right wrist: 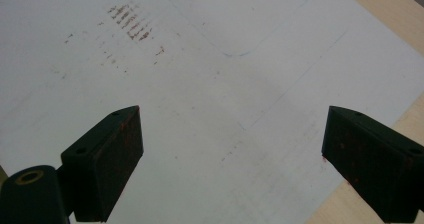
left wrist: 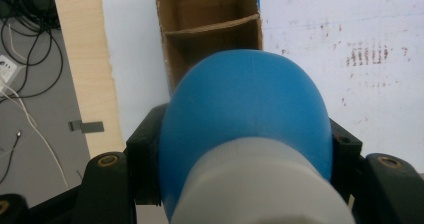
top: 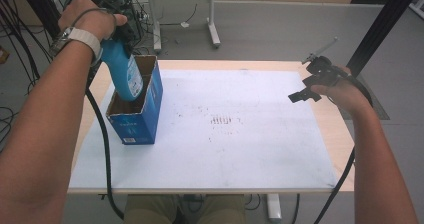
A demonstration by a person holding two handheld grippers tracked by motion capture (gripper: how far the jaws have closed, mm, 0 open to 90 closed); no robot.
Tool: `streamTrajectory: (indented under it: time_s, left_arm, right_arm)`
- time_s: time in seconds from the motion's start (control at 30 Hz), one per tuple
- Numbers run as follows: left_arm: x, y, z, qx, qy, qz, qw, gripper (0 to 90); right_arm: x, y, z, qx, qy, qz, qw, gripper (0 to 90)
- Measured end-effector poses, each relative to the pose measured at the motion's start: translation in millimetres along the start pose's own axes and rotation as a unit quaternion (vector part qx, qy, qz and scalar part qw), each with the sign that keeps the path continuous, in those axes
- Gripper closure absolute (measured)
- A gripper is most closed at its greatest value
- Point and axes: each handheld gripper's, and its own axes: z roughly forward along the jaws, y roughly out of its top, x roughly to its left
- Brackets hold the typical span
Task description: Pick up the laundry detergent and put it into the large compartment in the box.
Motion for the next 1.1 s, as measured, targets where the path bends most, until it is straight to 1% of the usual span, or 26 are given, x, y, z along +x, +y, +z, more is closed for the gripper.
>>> streamTrajectory:
  time_s: [0.07, 0.13, 0.27, 0.4, 0.57, 0.63, 0.67, 0.9, 1.0, 1.03, 1.1]
  left_arm:
    - [1.0, 1.1, 2.5, 0.004, -0.001, -0.002, 1.0000, 37.3]
    - [2.3, 0.2, 5.0, 0.001, -0.002, -0.003, 1.0000, 37.3]
    - [4.1, 1.3, 12.2, 0.004, -0.003, -0.002, 1.0000, 37.3]
    - [4.3, 2.3, 21.4, 0.006, -0.001, 0.001, 1.0000, 37.3]
    - [6.4, 3.2, 33.3, 0.008, -0.005, 0.004, 0.9999, 37.3]
    - [7.6, 2.7, 37.9, 0.007, -0.008, 0.003, 0.9999, 37.3]
    - [7.4, 3.0, 39.8, 0.007, -0.007, 0.005, 0.9999, 37.3]
    - [6.1, 1.9, 50.1, 0.003, -0.002, 0.005, 1.0000, 37.3]
    - [5.7, 2.9, 55.0, 0.007, 0.000, 0.008, 1.0000, 37.3]
    - [5.3, 2.1, 57.1, 0.004, 0.000, 0.006, 1.0000, 37.3]
    - [4.3, 3.4, 61.0, 0.008, 0.003, 0.011, 0.9999, 37.3]
  right_arm:
    - [0.2, -0.1, -0.1, 0.000, 0.000, 0.001, 1.0000, 9.5]
    - [0.5, 0.2, 0.0, 0.000, 0.000, 0.000, 1.0000, 9.5]
    - [0.8, 0.3, 0.9, 0.001, -0.001, 0.001, 1.0000, 9.5]
    - [0.9, 0.2, 1.5, 0.002, -0.001, 0.001, 1.0000, 9.5]
    - [1.1, 0.2, 1.4, 0.002, -0.001, 0.002, 1.0000, 9.5]
    - [1.4, 0.6, 1.9, 0.004, -0.001, 0.003, 1.0000, 9.5]
    - [1.4, 0.7, 2.3, 0.004, 0.000, 0.003, 1.0000, 9.5]
    - [1.2, 0.5, 3.6, 0.006, 0.000, 0.004, 1.0000, 9.5]
    - [1.0, 0.3, 4.0, 0.006, 0.000, 0.005, 1.0000, 9.5]
    - [1.1, 0.6, 4.2, 0.006, 0.001, 0.005, 1.0000, 9.5]
    - [0.9, 0.4, 4.6, 0.005, 0.001, 0.003, 1.0000, 9.5]
